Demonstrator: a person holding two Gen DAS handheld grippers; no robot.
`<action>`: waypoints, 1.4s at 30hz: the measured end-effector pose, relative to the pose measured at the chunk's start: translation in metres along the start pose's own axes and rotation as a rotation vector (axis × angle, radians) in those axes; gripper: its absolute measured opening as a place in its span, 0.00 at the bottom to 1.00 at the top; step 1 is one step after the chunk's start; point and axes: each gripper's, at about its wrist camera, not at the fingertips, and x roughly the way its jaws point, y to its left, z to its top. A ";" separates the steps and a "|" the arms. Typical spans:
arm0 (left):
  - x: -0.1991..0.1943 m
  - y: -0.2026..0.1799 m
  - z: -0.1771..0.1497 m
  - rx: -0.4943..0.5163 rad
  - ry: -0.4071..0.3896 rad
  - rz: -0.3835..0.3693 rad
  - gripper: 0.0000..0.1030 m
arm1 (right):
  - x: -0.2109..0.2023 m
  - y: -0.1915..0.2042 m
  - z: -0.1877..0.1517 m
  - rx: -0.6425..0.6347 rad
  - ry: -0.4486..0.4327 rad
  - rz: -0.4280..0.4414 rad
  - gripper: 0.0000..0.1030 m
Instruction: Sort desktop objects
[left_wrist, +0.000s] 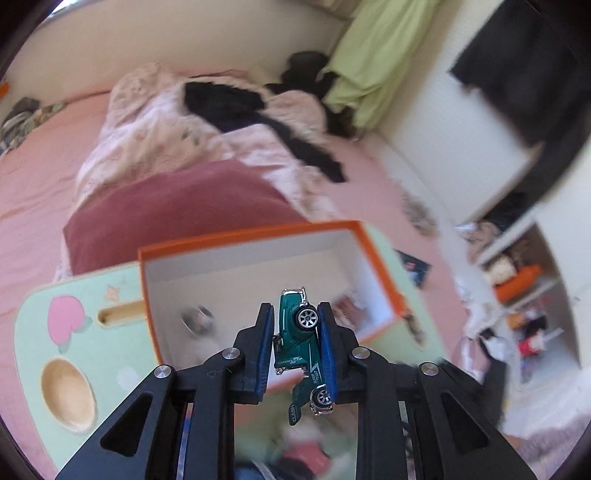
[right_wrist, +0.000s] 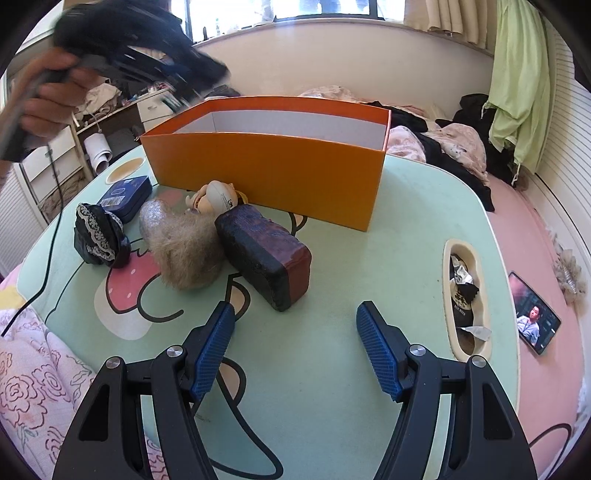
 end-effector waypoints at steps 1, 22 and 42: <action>-0.002 -0.003 -0.008 0.008 0.005 -0.013 0.21 | 0.000 0.000 0.000 -0.001 0.000 -0.001 0.67; -0.057 0.015 -0.137 0.037 -0.406 0.293 0.88 | -0.002 -0.012 0.002 0.048 0.009 -0.039 0.74; 0.009 0.037 -0.203 0.100 -0.127 0.414 1.00 | 0.010 0.026 0.126 0.129 -0.018 0.084 0.74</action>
